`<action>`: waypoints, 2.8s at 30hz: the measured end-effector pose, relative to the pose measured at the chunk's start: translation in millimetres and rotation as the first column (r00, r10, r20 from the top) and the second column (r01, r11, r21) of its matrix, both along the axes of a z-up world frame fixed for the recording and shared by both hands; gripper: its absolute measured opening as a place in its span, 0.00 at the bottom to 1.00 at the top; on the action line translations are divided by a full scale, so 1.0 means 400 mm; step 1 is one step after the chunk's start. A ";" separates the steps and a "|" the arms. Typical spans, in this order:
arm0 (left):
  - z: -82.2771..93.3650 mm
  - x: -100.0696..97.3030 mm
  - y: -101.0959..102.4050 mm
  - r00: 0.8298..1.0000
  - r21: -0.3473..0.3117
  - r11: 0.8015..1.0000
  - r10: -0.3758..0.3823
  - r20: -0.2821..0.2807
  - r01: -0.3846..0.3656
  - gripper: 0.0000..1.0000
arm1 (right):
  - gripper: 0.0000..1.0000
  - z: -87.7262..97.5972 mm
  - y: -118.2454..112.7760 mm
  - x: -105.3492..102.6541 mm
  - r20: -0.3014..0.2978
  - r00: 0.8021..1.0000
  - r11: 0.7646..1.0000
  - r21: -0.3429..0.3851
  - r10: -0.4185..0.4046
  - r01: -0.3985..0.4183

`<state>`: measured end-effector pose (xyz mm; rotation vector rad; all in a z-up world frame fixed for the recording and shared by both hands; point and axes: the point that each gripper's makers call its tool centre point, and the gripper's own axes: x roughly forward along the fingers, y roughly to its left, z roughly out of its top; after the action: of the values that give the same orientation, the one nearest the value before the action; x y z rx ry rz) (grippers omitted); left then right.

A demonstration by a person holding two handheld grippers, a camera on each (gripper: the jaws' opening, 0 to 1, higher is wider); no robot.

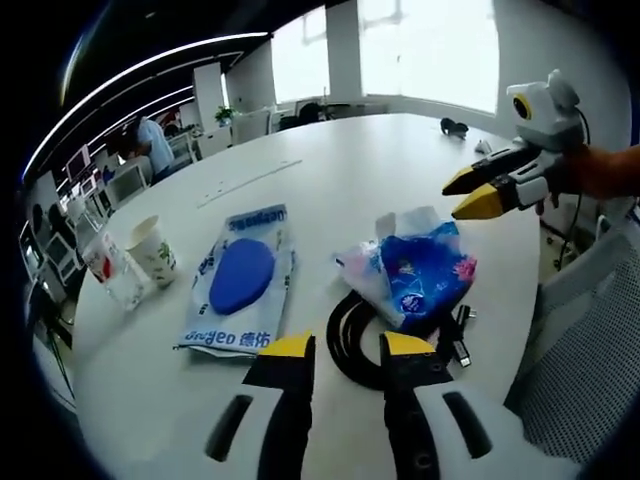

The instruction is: Arrange the tabletop items into an orderly group along one side of the table until the central work area is clear of visible clutter.

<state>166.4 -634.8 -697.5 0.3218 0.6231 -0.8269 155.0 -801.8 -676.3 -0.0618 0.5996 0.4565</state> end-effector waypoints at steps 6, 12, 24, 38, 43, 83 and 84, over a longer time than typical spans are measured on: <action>0.001 0.003 0.019 1.000 0.009 1.000 0.022 0.007 -0.022 0.28 | 0.34 0.015 0.006 0.017 0.021 1.000 1.000 0.015 0.010 -0.010; -0.003 0.008 0.031 0.999 0.015 0.999 0.045 0.015 -0.045 0.34 | 0.41 0.029 0.014 0.030 0.056 0.998 0.999 0.006 0.032 -0.032; -0.004 0.034 0.063 0.993 -0.001 0.994 0.109 0.039 -0.110 0.62 | 0.62 0.035 0.027 0.083 0.101 0.991 0.996 -0.029 0.086 -0.084; 0.004 0.093 0.119 0.953 -0.098 0.948 0.302 -0.028 -0.303 0.94 | 0.86 0.050 0.060 0.144 0.118 0.985 0.991 0.003 0.129 -0.130; 0.003 0.096 0.128 0.951 -0.087 0.947 0.306 -0.036 -0.308 0.93 | 0.87 0.052 0.071 0.175 0.113 0.983 0.990 0.007 0.142 -0.144; -0.056 0.176 0.121 0.932 -0.026 0.940 0.332 -0.146 -0.339 0.41 | 0.77 0.027 0.059 0.263 0.067 0.982 0.984 0.023 0.174 -0.176; -0.058 0.178 0.124 0.930 -0.020 0.939 0.337 -0.149 -0.344 0.40 | 0.77 0.025 0.059 0.263 0.064 0.983 0.984 0.025 0.173 -0.175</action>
<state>237.7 -585.2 -720.7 0.1065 0.7686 -0.5304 260.3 -778.2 -666.2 -0.0997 0.5282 0.6313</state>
